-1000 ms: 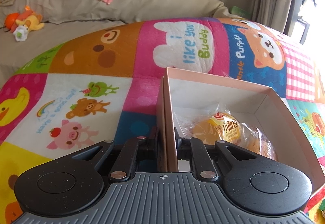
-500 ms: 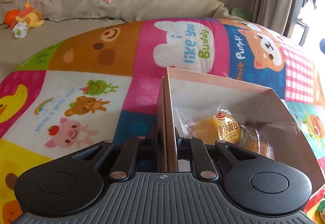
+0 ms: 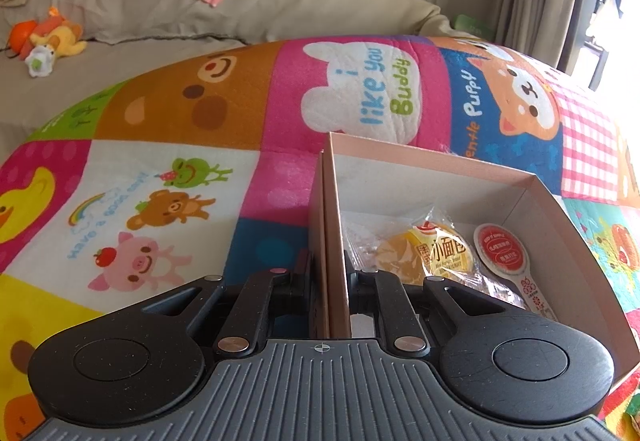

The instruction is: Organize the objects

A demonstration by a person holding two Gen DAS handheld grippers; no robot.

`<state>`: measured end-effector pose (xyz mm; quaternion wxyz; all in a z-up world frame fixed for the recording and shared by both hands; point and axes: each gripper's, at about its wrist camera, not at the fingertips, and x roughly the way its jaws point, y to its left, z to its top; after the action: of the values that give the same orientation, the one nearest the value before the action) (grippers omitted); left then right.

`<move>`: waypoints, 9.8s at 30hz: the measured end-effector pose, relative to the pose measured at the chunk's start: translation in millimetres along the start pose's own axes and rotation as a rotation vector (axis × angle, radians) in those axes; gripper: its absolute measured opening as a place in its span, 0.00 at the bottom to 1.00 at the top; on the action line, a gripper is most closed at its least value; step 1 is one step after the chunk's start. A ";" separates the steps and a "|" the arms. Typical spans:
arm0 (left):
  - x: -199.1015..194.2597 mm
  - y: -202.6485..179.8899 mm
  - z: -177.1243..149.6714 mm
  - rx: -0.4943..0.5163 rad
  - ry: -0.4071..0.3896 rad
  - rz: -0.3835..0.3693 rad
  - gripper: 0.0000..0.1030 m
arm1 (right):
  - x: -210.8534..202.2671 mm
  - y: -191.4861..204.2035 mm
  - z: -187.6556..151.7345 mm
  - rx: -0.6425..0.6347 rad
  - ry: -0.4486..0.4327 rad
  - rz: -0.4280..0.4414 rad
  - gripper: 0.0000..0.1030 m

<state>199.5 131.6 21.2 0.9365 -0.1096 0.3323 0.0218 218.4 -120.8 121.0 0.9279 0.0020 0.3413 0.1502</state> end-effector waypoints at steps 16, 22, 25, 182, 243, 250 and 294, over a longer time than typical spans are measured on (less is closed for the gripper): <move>-1.2 -0.1 0.3 0.003 0.000 0.007 0.14 | 92.4 -39.5 8.0 0.056 0.108 -0.064 0.86; -0.7 -0.8 0.1 0.007 0.000 0.010 0.14 | 166.4 -38.2 20.0 0.101 0.192 -0.038 0.76; -0.6 -0.6 -0.3 0.009 0.000 0.007 0.13 | 188.6 -32.4 23.9 0.078 0.245 -0.039 0.56; 2.0 6.9 -2.5 0.003 -0.003 0.027 0.15 | 39.8 -52.6 -115.2 0.087 0.384 0.126 0.24; 3.3 5.7 -3.7 0.003 0.000 0.027 0.15 | -78.5 -50.1 -203.6 -0.002 0.230 0.061 0.98; 3.0 6.0 -4.0 0.002 0.001 0.027 0.15 | -66.7 -41.8 -205.2 0.075 0.196 -0.022 1.00; 1.8 4.8 -5.8 0.010 0.000 0.032 0.15 | -41.4 14.9 -196.8 -0.054 0.218 -0.023 0.80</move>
<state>196.8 134.9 14.7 0.9367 -0.0993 0.3340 0.0353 59.6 -137.6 -2.3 0.8867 -0.0431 0.4360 0.1478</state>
